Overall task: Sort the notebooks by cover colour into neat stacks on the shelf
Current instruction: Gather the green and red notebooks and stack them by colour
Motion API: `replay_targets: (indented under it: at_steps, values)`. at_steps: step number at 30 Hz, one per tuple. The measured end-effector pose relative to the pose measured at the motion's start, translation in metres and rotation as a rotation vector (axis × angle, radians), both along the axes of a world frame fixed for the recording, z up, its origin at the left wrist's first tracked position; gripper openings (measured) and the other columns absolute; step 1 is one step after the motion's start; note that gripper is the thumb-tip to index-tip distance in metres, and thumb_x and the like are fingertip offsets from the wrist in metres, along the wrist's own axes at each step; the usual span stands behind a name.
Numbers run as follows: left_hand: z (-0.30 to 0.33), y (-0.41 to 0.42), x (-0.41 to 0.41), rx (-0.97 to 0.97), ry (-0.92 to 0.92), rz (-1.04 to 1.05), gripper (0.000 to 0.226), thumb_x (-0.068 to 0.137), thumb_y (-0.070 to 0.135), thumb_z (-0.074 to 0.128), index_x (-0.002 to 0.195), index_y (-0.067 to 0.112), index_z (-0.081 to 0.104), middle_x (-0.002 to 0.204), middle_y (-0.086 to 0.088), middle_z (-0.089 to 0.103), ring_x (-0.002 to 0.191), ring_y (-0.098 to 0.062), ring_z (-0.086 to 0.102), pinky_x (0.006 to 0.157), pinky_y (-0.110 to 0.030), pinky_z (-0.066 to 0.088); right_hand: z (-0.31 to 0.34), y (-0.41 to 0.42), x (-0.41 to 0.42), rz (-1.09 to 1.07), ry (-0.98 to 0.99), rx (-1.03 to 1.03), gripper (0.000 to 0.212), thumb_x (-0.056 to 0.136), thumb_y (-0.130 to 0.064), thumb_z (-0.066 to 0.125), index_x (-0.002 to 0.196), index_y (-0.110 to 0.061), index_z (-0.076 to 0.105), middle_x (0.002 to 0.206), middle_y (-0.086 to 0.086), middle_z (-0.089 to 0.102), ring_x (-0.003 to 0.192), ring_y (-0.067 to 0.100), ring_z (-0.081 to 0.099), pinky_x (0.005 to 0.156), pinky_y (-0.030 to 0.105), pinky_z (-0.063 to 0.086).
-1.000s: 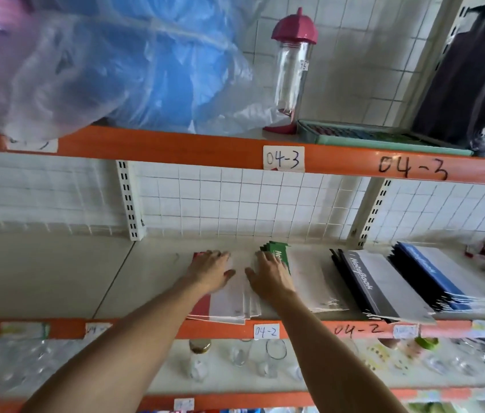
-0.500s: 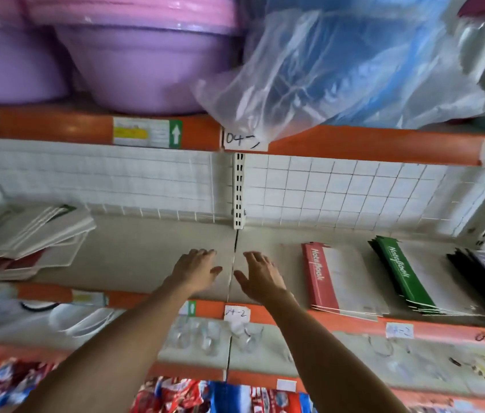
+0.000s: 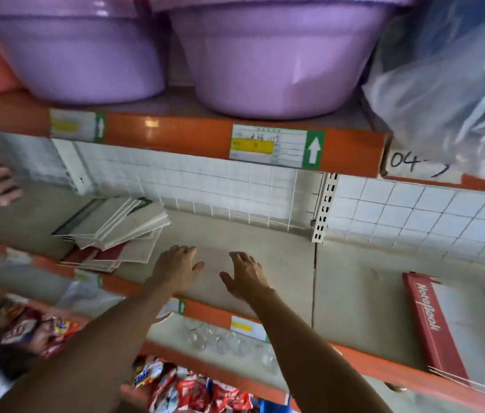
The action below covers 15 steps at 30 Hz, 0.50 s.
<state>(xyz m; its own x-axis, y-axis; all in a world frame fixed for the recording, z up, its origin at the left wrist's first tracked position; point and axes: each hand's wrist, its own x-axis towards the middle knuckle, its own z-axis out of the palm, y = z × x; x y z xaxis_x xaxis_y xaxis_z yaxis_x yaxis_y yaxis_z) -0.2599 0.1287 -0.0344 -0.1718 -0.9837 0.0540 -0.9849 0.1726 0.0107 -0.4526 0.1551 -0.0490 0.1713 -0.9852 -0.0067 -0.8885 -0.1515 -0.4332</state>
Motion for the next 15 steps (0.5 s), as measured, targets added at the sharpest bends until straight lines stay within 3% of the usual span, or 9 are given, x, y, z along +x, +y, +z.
replay_targets:
  at_steps: [4,9,12,15]
  values:
    - [-0.001,-0.012,0.036,0.016,0.003,0.065,0.042,0.098,0.049,0.046,0.116,0.012,0.056,0.121,-0.008,0.061,0.116,-0.029,0.053,0.09,-0.04,0.045,-0.001,-0.025,0.038,0.05,0.006,0.016,0.058,0.096,-0.042,0.054,0.145,-0.015,0.038,0.149,0.006,0.042,0.137,0.028,0.038,0.111,0.038,0.032]
    - [-0.002,-0.039,0.092,-0.035,0.019,0.054,0.05,0.1,0.044,0.045,0.138,0.012,0.048,0.138,-0.008,0.054,0.129,-0.027,0.046,0.102,-0.04,0.041,0.007,-0.047,0.104,0.116,0.042,0.056,0.059,0.096,-0.044,0.052,0.145,-0.014,0.039,0.15,0.007,0.041,0.138,0.028,0.037,0.114,0.039,0.031]
    - [0.001,-0.057,0.131,-0.075,0.04,0.073,0.043,0.1,0.038,0.044,0.133,0.011,0.049,0.135,-0.007,0.055,0.125,-0.026,0.047,0.099,-0.042,0.042,0.006,-0.055,0.154,0.176,0.032,0.026,0.056,0.095,-0.04,0.053,0.144,-0.014,0.041,0.151,0.006,0.041,0.141,0.026,0.035,0.114,0.038,0.03]
    - [0.0,-0.072,0.163,-0.064,-0.051,0.029,0.053,0.101,0.042,0.042,0.145,0.014,0.039,0.152,-0.008,0.04,0.139,-0.028,0.035,0.111,-0.04,0.033,0.005,-0.061,0.2,0.275,0.1,-0.006,0.06,0.095,-0.037,0.055,0.148,-0.016,0.039,0.156,0.004,0.035,0.146,0.024,0.027,0.117,0.039,0.025]
